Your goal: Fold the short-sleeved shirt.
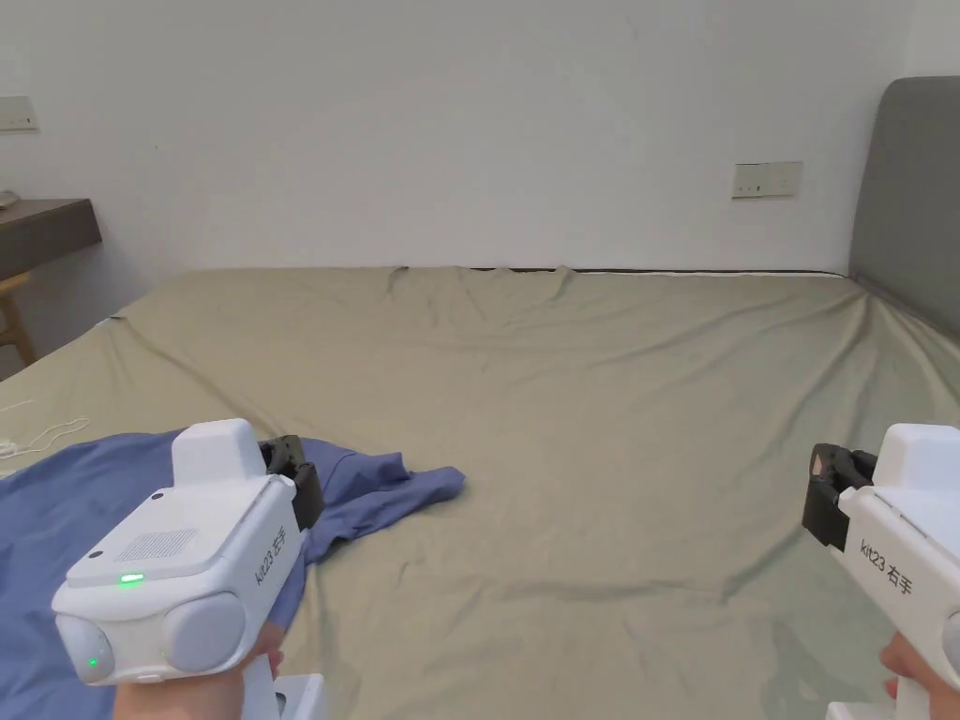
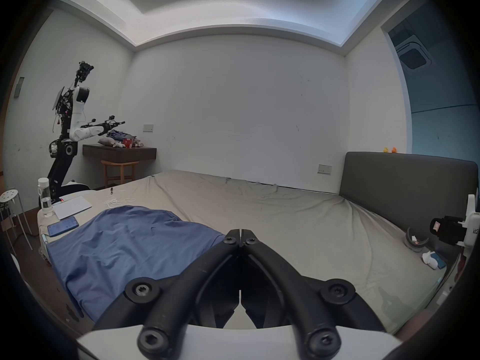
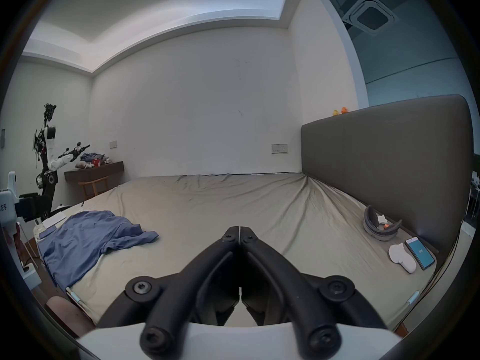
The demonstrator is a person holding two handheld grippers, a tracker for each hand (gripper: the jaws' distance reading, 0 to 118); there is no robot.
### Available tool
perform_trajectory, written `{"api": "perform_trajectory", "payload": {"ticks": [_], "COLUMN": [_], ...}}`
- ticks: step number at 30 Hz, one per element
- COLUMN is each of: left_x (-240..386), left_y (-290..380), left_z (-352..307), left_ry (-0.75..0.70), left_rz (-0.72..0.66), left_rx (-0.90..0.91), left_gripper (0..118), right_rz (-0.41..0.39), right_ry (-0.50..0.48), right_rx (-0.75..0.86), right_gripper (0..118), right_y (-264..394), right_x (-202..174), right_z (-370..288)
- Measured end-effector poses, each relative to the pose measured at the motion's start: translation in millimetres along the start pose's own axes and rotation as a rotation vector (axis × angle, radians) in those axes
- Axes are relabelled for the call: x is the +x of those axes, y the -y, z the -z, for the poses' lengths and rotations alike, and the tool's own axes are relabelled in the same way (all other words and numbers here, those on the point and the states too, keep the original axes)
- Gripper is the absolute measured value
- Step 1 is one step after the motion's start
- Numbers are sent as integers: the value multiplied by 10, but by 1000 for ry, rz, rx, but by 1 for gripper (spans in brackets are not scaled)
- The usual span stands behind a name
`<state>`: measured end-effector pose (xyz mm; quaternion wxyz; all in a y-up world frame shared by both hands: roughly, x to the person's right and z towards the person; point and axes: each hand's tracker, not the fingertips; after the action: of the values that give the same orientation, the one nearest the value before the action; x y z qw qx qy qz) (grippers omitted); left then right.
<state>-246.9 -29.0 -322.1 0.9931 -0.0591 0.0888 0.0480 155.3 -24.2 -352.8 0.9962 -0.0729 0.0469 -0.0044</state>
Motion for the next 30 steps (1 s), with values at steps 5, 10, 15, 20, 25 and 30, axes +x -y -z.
{"api": "perform_trajectory", "payload": {"ticks": [5, 10, 15, 20, 25, 30], "left_x": [-111, -485, -878, -1131, -1223, -1132], "left_y": [-2, -5, -34, -42, -58, -58], "left_z": [-144, -381, -692, -887, -916, -757], "left_ry": [-47, -133, -275, -344, -378, -354], "left_rz": [43, 20, 14, -19, -51, -43], "left_rx": [14, 15, 34, 28, 21, 2], "left_gripper": [0, 0, 0, 0, 0, 0], "right_rz": [-42, -24, -40, -59, -77, -87], "right_ry": [-81, -223, -360, -456, -502, -503], "right_rx": [21, 29, 55, 38, 38, 28], "right_gripper": [0, 0, 0, 0, 0, 0], "right_y": [-23, -46, -37, -18, 5, 20], "right_x": [-318, -760, -1165, -1527, -1673, -1599], "right_z": [136, 297, 513, 586, 547, 511]}}
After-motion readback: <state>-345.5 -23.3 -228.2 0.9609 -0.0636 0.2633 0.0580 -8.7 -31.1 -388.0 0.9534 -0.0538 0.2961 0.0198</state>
